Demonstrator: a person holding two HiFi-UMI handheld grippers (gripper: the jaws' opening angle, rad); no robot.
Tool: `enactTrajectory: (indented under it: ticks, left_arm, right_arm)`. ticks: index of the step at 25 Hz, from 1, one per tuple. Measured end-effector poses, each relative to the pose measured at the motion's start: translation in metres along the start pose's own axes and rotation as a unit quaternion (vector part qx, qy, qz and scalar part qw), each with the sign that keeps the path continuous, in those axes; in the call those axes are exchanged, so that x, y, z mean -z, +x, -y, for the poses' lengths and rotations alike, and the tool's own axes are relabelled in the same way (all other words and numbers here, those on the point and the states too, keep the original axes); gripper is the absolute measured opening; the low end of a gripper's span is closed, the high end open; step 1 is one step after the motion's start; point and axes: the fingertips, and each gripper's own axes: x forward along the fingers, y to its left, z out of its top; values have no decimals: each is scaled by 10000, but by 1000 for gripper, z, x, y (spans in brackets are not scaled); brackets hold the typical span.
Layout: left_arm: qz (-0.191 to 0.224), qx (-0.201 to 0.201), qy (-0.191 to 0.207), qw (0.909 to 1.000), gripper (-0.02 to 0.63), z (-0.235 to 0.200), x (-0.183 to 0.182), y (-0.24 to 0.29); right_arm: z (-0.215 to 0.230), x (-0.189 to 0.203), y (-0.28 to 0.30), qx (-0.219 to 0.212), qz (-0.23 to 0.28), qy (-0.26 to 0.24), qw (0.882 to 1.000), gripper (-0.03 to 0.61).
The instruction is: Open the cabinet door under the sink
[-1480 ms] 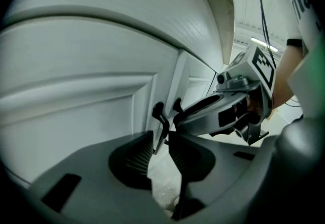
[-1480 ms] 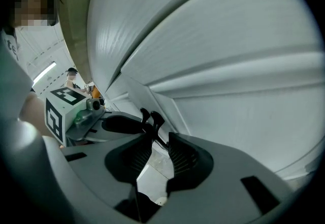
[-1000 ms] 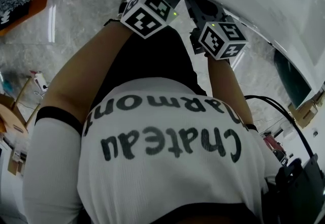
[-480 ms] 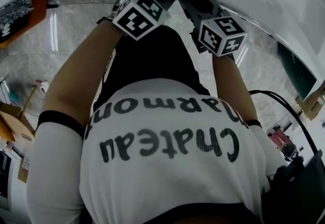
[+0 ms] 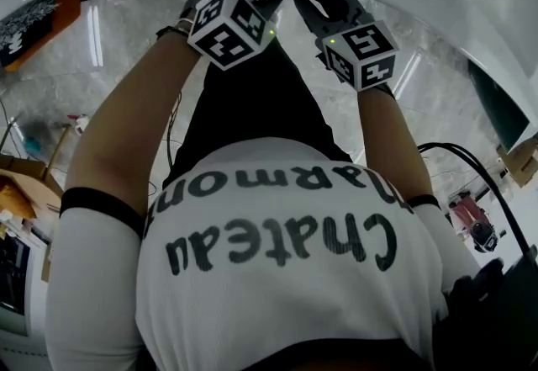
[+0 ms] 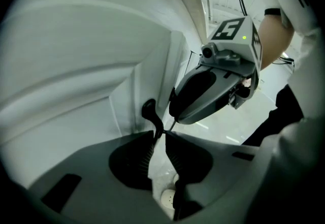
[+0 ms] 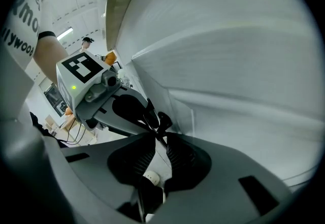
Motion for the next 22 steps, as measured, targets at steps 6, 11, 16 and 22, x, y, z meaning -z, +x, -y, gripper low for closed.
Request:
enactTrajectory:
  ticks: [6, 11, 16, 22]
  left_arm:
    - [-203, 100, 94, 9997, 63, 11, 10, -5]
    - [-318, 203, 495, 9981, 63, 23, 26, -13]
    - [-433, 299, 662, 9964, 63, 29, 36, -18]
    - [-490, 372, 784, 9950, 63, 36, 45, -22]
  right_arm:
    - [-9, 10, -6, -83, -97, 254, 9996, 69]
    - [-20, 22, -8, -127, -246, 250, 9993, 67]
    - [-23, 26, -11, -63, -274, 346, 9990, 69]
    - [-28, 39, -16, 55, -377, 350, 9987, 74]
